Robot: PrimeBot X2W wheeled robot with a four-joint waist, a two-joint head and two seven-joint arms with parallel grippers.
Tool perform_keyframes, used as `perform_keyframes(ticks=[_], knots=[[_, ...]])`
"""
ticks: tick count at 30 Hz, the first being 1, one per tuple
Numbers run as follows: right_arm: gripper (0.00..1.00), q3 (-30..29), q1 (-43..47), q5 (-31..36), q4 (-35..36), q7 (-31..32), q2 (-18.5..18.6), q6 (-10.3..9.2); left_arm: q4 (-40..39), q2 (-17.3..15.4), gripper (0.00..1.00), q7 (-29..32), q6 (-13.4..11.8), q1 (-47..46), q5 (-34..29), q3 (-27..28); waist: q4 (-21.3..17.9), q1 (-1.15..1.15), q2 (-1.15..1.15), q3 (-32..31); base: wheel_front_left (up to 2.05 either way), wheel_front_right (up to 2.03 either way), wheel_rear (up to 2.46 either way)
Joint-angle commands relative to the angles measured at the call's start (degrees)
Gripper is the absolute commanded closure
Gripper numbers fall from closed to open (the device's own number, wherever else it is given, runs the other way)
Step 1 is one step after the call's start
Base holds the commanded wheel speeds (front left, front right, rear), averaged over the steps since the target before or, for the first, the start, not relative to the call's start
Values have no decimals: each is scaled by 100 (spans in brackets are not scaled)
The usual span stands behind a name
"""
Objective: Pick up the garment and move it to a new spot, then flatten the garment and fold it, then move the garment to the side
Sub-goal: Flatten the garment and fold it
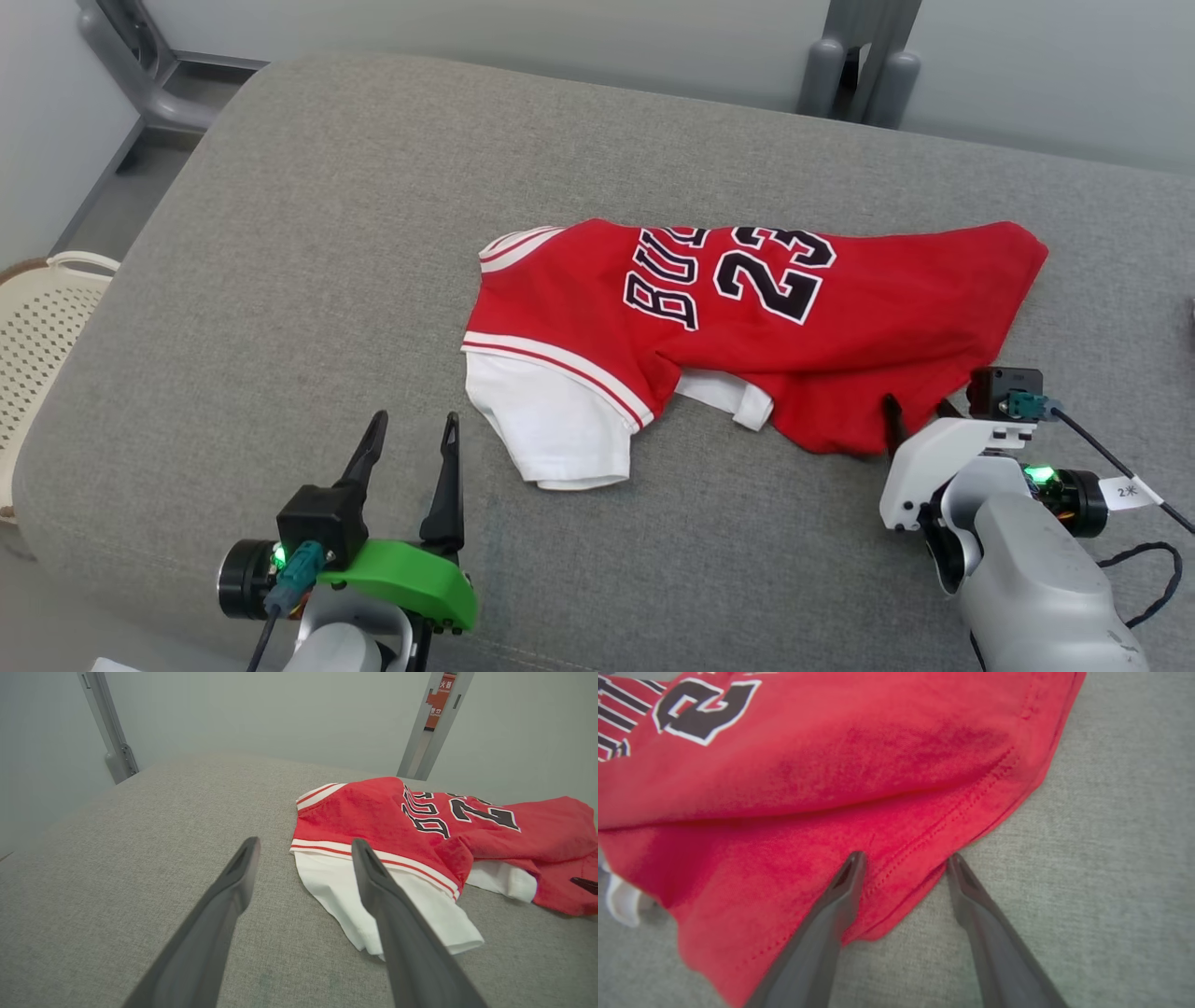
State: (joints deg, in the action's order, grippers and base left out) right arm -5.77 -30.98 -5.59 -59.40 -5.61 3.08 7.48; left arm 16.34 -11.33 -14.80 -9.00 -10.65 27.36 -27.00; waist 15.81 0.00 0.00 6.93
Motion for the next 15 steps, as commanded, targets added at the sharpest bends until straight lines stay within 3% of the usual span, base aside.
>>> perform_keyframes(ticks=[1,2,8,15], knots=[[91,133,-21,-103,-201,-60,-34,2,-1,26,0,-38,29,-98,-57,18,-59,0,0,-12,0,0,0],[100,209,-66,-160,-274,-105,-33,1,1,27,0,-35,29,-95,-60,28,-93,0,0,-22,0,0,0],[100,644,-297,-575,-409,-621,-7,0,24,-13,0,-40,28,-12,-86,72,-378,0,0,-150,0,0,0],[100,960,152,-845,121,-874,-6,0,-26,-38,0,-42,-19,151,-106,94,-746,0,0,-322,0,0,0]])
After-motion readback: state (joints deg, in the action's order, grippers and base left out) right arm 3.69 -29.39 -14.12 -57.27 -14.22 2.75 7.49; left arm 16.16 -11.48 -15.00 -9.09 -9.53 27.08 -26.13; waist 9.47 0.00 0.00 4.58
